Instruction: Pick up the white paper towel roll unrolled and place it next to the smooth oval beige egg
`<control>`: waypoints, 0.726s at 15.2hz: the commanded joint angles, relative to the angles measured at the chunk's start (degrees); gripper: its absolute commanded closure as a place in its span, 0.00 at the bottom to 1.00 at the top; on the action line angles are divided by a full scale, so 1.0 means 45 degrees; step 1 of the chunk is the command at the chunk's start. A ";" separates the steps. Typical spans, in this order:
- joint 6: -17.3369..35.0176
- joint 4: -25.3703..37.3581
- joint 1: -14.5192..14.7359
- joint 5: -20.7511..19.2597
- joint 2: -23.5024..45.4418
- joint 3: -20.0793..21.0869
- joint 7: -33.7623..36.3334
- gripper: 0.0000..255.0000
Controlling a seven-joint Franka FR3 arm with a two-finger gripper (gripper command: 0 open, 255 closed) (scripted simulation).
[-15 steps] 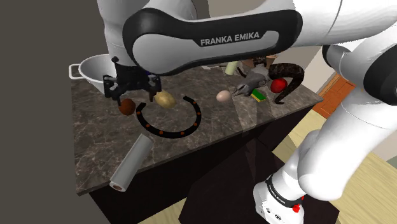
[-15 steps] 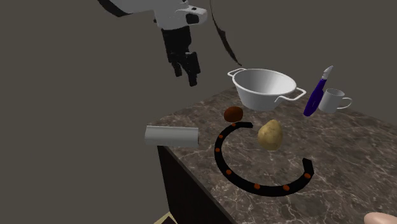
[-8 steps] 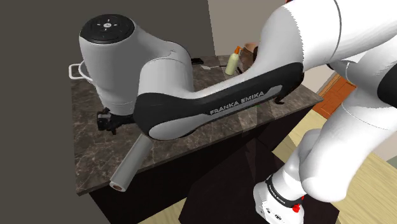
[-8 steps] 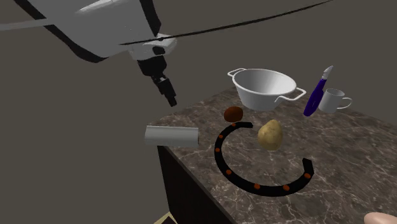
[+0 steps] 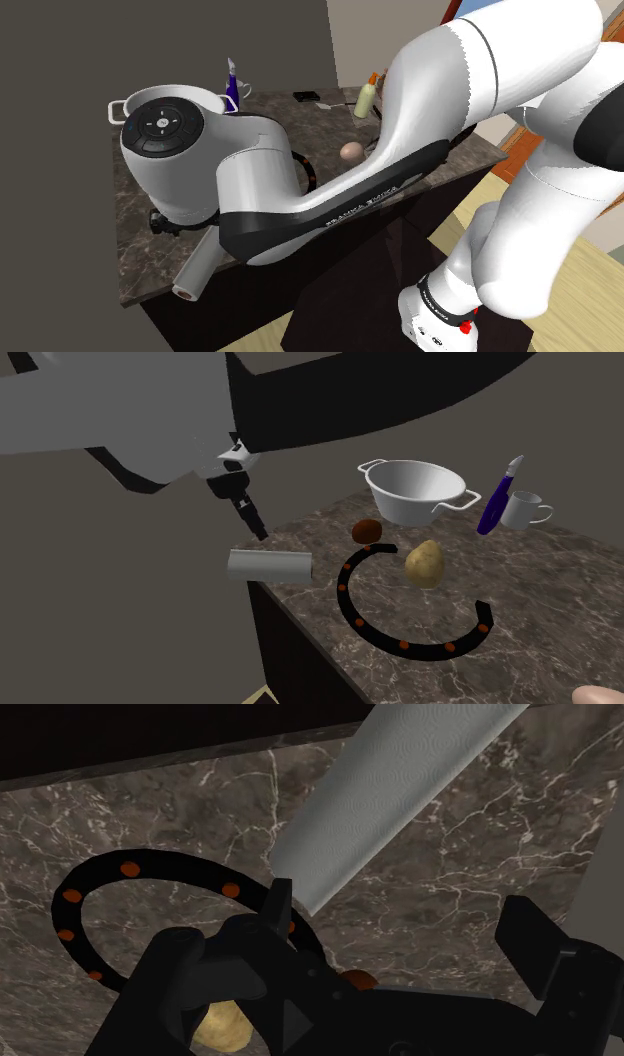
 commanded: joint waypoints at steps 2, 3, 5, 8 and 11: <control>0.0383 -0.0099 -0.0001 -0.0356 0.0366 -0.0125 0.0228 0.00; 0.0383 -0.0099 0.0000 -0.0356 0.0366 -0.0126 0.0227 0.00; 0.0383 -0.0099 0.0000 -0.0356 0.0366 -0.0127 0.0227 0.00; 0.0383 -0.0099 0.0001 -0.0356 0.0366 -0.0127 0.0227 0.00; 0.0383 -0.0099 0.0001 -0.0356 0.0366 -0.0127 0.0228 1.00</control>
